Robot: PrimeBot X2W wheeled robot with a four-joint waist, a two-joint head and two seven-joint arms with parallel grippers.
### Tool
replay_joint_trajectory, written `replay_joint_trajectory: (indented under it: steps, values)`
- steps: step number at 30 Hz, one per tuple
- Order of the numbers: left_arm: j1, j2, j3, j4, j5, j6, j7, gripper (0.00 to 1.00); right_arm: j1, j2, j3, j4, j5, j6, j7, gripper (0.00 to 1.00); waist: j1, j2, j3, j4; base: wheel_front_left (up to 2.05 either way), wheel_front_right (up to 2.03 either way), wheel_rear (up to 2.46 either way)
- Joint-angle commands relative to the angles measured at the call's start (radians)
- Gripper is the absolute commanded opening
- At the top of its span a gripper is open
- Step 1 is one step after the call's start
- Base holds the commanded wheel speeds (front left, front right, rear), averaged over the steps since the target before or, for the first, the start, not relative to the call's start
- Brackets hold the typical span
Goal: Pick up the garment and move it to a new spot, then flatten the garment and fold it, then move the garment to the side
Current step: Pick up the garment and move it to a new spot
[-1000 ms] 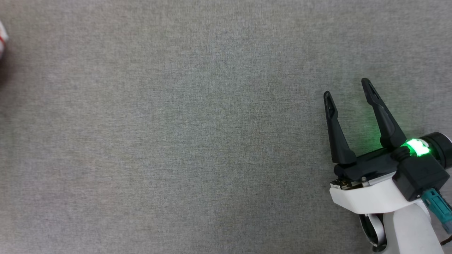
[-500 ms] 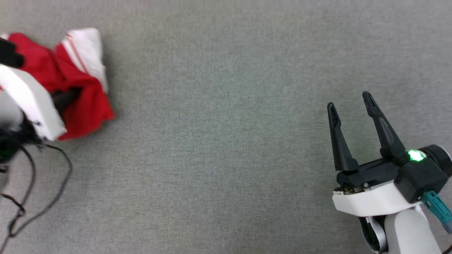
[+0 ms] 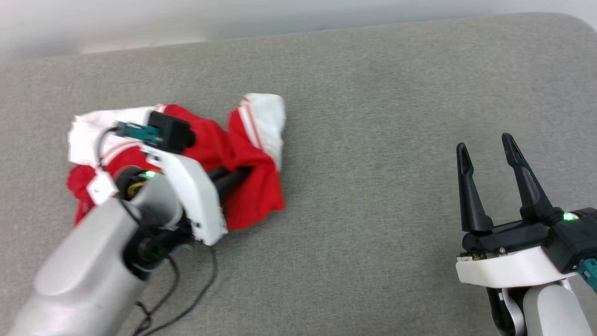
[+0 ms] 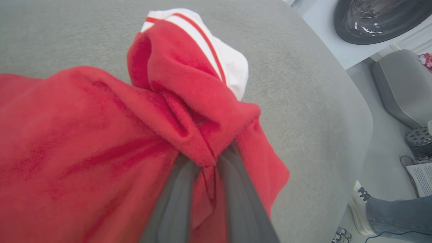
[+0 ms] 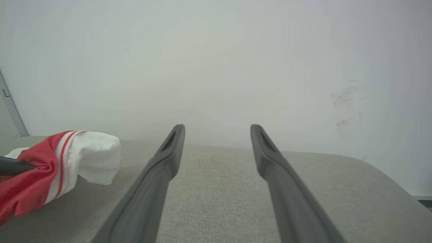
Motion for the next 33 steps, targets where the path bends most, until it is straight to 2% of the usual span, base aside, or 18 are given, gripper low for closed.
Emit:
replay_joint_trajectory:
  steps: [1,4,5,6,14,15,16,17,21,26,30,33]
  values:
    - [0.012,-0.036,-0.019,0.0,0.016,0.012,-0.015,0.0,0.006,0.002,-0.004,-0.004,0.004,0.0,-0.002,1.0,0.0002,0.0,-0.012,-0.023,0.0,0.0,0.0]
    - [0.016,-0.122,-0.058,0.024,0.029,0.024,-0.037,0.0,0.002,0.001,-0.008,-0.006,0.009,0.0,-0.002,1.0,0.0002,0.0,-0.009,-0.05,0.0,0.0,0.0]
    - [-0.016,-0.196,-0.099,0.062,0.067,0.035,-0.062,0.0,-0.008,0.002,-0.011,-0.011,0.017,0.0,-0.002,1.0,0.0002,0.0,0.004,-0.078,0.0,0.0,0.0]
    - [-0.016,-0.196,-0.099,0.062,0.067,0.035,-0.062,0.0,-0.008,0.002,-0.011,-0.011,0.017,0.0,-0.002,1.0,0.0002,0.0,0.004,-0.078,0.0,0.0,0.0]
    - [-0.12,-0.385,-0.17,0.215,0.145,0.04,-0.136,0.0,-0.018,0.002,0.001,-0.014,0.036,0.0,-0.002,1.0,0.0002,0.0,0.039,-0.147,0.0,0.0,0.0]
    - [-0.13,-0.404,-0.177,0.235,0.153,0.035,-0.148,0.09,-0.018,0.002,0.003,-0.013,0.039,0.0,-0.002,1.0,0.0002,0.0,0.04,-0.153,0.0,0.0,0.0]
    - [-0.14,-0.419,-0.185,0.254,0.164,0.032,-0.162,0.72,-0.018,0.001,0.003,-0.013,0.039,0.0,-0.002,1.0,0.0002,0.0,0.04,-0.157,0.0,0.0,0.0]
    - [-0.147,-0.431,-0.19,0.273,0.17,0.03,-0.174,1.0,-0.017,0.002,0.004,-0.012,0.039,0.0,-0.002,1.0,0.0002,0.0,0.04,-0.159,0.0,0.0,0.0]
    - [-0.168,-0.454,-0.187,0.332,0.19,0.016,-0.249,1.0,-0.012,0.002,-0.001,-0.009,0.039,0.0,-0.002,1.0,0.0002,0.0,0.032,-0.16,0.0,0.0,0.0]
    - [-0.174,-0.428,-0.153,0.368,0.212,0.004,-0.378,1.0,0.005,0.001,-0.015,-0.003,0.029,0.0,-0.002,1.0,0.0002,0.0,-0.008,-0.126,0.0,0.0,0.0]
    - [-0.185,-0.358,-0.126,0.354,0.276,0.002,-0.529,1.0,0.02,0.002,-0.023,0.002,0.018,0.0,-0.002,1.0,0.0002,0.0,-0.054,-0.083,0.0,0.0,0.0]
    - [-0.177,-0.282,-0.112,0.348,0.36,0.045,-0.621,1.0,0.033,0.002,-0.031,0.005,0.005,0.0,-0.002,1.0,0.0002,0.0,-0.087,-0.048,0.0,0.0,0.0]
